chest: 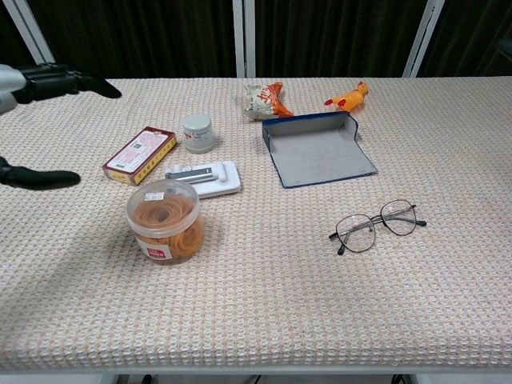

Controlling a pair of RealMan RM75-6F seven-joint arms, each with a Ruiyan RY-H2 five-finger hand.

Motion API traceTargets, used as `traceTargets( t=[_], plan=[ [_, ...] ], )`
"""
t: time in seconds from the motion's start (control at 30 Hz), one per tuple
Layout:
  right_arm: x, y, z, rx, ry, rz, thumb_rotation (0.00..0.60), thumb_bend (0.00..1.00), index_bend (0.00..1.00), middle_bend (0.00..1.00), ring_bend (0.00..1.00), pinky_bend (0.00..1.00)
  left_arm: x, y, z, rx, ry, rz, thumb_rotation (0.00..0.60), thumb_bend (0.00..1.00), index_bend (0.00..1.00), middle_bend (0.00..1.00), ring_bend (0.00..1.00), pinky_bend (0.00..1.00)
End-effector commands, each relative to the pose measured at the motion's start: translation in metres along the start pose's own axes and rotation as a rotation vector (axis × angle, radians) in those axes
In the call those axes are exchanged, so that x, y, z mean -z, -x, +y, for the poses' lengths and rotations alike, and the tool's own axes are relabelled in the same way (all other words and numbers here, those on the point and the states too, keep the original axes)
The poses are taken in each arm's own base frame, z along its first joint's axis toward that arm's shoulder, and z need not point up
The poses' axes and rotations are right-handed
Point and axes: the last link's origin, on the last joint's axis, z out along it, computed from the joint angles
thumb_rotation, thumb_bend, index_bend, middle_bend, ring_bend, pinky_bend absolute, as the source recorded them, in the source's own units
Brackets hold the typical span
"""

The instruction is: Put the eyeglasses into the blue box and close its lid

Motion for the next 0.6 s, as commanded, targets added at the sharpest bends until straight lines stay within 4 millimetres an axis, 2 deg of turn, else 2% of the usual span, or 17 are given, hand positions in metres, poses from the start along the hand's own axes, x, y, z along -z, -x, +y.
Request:
traceTargets(
  t=[0.03,0.37,0.4,0.53,0.6],
  plan=[
    [0.002,0.004,0.001,0.005,0.007,-0.018,0.6,0.36,0.0,0.0,0.0,0.0,-0.005,0.003,0.004,-0.009,0.021,-0.008,0.247,0.11,0.14,0.1,0.05,0.15],
    [0.006,0.014,0.001,0.033,0.007,-0.107,0.6,0.36,0.0,0.0,0.0,0.0,-0.001,-0.001,-0.003,-0.02,-0.017,0.007,0.255,0.11,0.14,0.1,0.05,0.15],
    [0.007,0.018,0.001,0.044,0.01,-0.135,0.6,0.36,0.0,0.0,0.0,0.0,0.0,-0.002,-0.005,-0.02,-0.029,0.013,0.264,0.11,0.14,0.1,0.05,0.15],
    [0.012,0.034,-0.002,0.114,0.012,-0.263,0.6,0.35,0.0,0.0,0.0,0.0,0.006,-0.006,-0.018,-0.044,-0.097,0.035,0.385,0.11,0.14,0.1,0.05,0.15],
    [0.014,0.044,-0.004,0.142,0.002,-0.33,0.6,0.35,0.0,0.0,0.0,0.0,0.011,-0.01,-0.028,-0.059,-0.145,0.048,0.394,0.11,0.14,0.1,0.05,0.15]
  ],
)
